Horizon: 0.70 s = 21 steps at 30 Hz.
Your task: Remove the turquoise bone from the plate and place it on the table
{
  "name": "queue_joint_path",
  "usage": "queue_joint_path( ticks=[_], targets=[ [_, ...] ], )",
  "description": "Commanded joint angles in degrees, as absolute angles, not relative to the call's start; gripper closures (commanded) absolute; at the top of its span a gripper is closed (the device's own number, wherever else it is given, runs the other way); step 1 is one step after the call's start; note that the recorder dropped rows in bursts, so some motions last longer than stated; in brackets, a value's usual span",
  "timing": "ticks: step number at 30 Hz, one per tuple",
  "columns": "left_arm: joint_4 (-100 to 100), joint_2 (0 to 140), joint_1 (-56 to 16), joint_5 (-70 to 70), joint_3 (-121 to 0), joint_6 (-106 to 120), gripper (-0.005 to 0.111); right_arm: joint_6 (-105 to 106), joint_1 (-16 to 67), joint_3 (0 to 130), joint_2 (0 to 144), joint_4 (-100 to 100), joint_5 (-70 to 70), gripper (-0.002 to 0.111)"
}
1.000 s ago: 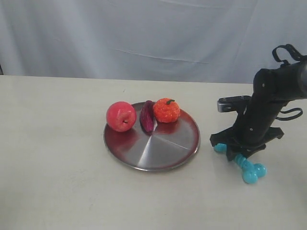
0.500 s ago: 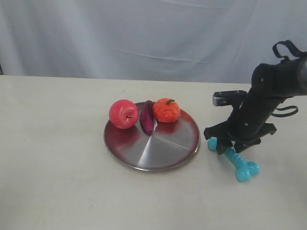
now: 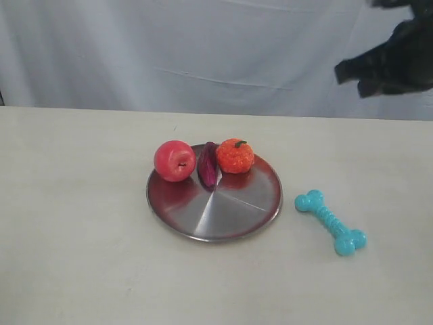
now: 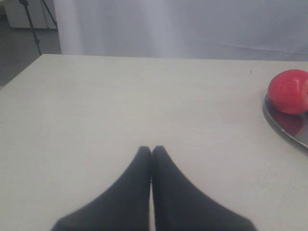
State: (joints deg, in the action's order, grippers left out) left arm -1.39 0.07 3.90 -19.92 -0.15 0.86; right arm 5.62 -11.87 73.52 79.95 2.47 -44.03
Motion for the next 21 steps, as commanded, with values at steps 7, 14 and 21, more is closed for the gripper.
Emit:
queue_joint_path(
  ticks=[7,14,21],
  targets=[
    [-1.47,0.00,3.46,-19.62,0.00,0.62,0.107,5.11,-11.83,73.94,54.27,0.00,-38.91,0.109],
    [-1.47,0.00,3.46,-19.62,0.00,0.62,0.107,3.67,-11.83,72.95,40.06,1.01,-37.98,0.109],
    [-1.47,0.00,3.46,-19.62,0.00,0.62,0.107,3.66,-11.83,60.18,20.19,1.01,-29.90,0.109]
  ],
)
